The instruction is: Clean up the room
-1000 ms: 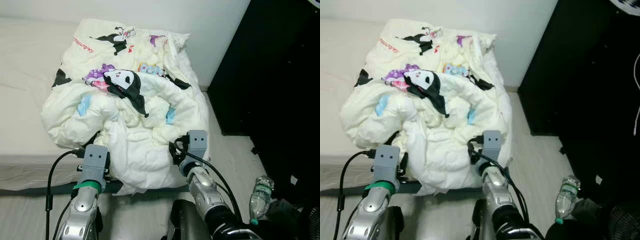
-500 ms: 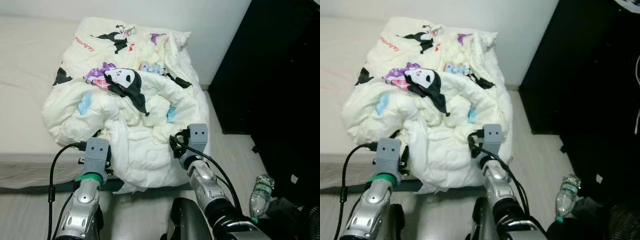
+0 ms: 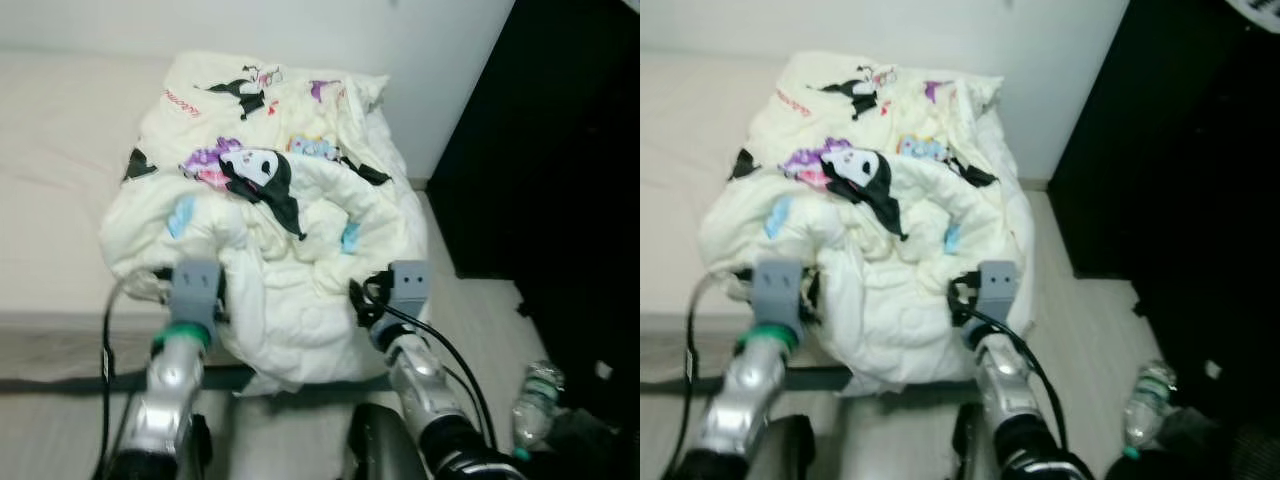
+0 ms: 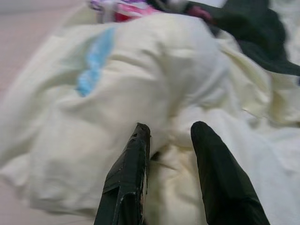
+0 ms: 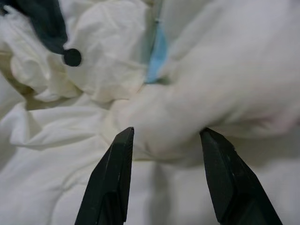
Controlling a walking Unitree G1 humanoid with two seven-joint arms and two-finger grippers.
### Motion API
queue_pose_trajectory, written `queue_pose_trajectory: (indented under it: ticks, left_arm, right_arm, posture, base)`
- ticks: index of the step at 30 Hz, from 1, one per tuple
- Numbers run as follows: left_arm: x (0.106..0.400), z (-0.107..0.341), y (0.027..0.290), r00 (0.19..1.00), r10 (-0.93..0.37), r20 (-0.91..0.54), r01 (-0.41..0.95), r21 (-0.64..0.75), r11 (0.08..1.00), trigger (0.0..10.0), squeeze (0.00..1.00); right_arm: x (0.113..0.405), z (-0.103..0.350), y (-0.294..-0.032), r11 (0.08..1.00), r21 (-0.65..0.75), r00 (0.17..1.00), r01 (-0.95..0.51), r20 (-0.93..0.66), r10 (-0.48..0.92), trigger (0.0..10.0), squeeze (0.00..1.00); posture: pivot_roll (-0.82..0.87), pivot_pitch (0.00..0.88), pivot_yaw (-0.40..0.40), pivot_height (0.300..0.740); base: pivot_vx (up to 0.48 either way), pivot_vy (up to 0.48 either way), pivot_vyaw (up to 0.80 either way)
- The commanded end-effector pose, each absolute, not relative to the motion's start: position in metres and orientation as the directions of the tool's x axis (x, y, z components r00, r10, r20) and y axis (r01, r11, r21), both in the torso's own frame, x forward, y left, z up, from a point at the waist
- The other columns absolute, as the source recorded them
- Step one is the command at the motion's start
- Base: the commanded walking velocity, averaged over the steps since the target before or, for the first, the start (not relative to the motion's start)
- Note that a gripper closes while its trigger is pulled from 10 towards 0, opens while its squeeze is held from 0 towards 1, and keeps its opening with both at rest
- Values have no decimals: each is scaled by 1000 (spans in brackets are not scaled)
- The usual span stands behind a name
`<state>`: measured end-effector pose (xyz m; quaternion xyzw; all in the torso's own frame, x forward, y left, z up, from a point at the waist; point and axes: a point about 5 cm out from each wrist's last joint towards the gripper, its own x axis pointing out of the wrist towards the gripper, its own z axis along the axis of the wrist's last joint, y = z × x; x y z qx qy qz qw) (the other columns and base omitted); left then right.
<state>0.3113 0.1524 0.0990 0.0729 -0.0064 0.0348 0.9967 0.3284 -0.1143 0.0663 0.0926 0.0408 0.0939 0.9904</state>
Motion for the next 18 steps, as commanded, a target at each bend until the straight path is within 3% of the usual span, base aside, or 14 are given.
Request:
queue_pose_trajectory:
  ticks: [1, 11, 18]
  left_arm:
    - [297, 70, 150, 991, 74, -111, -57, 144, 988, 10000, 0]
    - [295, 69, 149, 992, 68, -106, -52, 151, 987, 10000, 0]
    - [296, 69, 149, 993, 63, -101, -47, 151, 987, 10000, 0]
  right_arm:
    - [324, 65, -117, 969, 171, 981, -179, -51, 190, 10000, 0]
    - [323, 64, -115, 973, 153, 981, -174, -53, 184, 10000, 0]
    - [321, 70, -115, 967, 169, 980, -193, -18, 199, 10000, 0]
  posture:
    - [16, 28, -45, 592]
    - [16, 17, -41, 592]
    - [15, 13, -39, 621]
  base:
    - [0, 0, 0]
    - [0, 0, 0]
    - [0, 0, 0]
